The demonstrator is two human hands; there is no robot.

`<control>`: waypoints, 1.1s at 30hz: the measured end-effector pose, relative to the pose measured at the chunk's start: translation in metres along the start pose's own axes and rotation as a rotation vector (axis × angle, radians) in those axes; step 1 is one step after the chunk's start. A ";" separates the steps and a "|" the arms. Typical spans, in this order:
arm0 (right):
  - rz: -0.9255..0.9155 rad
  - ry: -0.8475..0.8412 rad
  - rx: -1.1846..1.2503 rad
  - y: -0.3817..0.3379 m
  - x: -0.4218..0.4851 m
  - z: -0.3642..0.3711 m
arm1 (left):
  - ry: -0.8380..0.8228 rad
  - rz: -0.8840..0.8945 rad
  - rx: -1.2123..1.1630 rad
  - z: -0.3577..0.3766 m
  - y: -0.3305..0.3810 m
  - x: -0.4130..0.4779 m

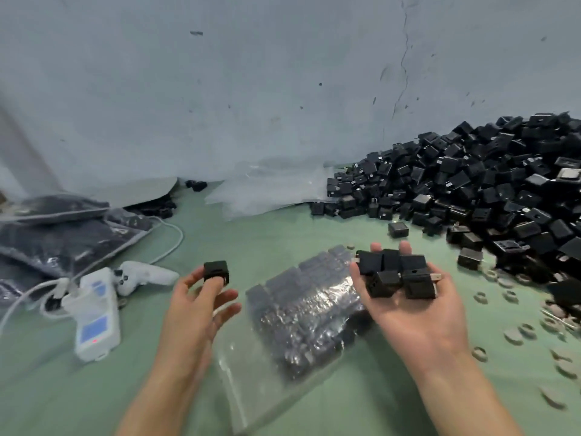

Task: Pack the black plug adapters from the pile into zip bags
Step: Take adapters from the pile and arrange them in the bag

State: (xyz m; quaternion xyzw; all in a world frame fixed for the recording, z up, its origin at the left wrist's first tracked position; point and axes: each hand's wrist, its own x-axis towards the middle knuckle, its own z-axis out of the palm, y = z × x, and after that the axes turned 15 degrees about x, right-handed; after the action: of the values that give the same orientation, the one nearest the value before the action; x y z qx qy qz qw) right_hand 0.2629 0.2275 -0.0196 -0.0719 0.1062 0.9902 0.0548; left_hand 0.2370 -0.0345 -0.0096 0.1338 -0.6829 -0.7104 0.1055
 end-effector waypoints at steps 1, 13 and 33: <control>0.003 0.010 -0.006 0.003 0.001 -0.002 | 0.025 -0.036 -0.005 -0.014 -0.002 0.001; 0.029 -0.001 -0.073 0.021 0.003 -0.017 | -0.101 0.099 0.817 -0.094 -0.022 -0.016; 0.028 -0.019 -0.199 0.020 -0.008 -0.021 | -0.233 0.540 1.302 -0.091 -0.031 -0.036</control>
State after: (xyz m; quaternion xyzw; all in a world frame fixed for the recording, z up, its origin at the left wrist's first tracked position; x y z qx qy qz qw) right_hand 0.2714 0.2025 -0.0346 -0.0663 0.0080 0.9972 0.0345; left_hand 0.3018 -0.1066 -0.0414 -0.0809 -0.9845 -0.1172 0.1028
